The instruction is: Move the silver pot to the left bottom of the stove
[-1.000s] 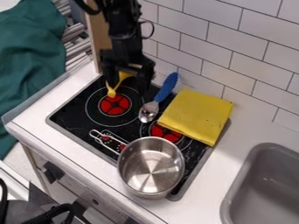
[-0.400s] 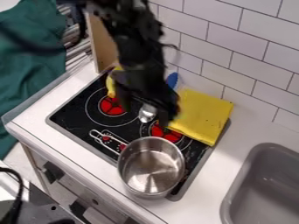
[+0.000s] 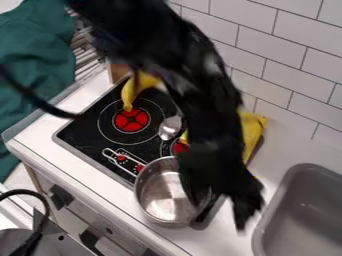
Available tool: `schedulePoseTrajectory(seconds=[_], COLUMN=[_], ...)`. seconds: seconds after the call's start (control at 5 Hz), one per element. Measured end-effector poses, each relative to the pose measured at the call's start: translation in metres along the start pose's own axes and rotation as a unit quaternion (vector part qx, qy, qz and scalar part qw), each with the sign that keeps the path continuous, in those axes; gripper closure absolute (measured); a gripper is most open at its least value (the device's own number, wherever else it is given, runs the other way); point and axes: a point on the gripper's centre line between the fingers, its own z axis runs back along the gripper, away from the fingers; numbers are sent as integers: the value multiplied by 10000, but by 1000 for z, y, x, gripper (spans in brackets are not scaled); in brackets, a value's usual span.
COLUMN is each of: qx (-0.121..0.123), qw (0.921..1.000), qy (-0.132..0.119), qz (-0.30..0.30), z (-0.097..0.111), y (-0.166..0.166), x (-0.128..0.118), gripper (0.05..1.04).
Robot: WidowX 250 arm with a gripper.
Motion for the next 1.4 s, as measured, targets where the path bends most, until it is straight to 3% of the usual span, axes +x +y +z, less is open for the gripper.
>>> schedulePoseTrajectory(seconds=[0.2,0.4,0.6,0.8,1.0,1.4], qx=[13,259,480,504,429,504], qw=[9989,9957,9941,9901,9872,9872], qy=[389,230,-284,-872,-855,-194], qz=[267,862,935,977,1279,1499], z=[-23,-30,-2,36,39,2], y=[4,31,47,52,71,96], x=[6,29,49,67,79,78], gripper=[83,83,83,83,83,83])
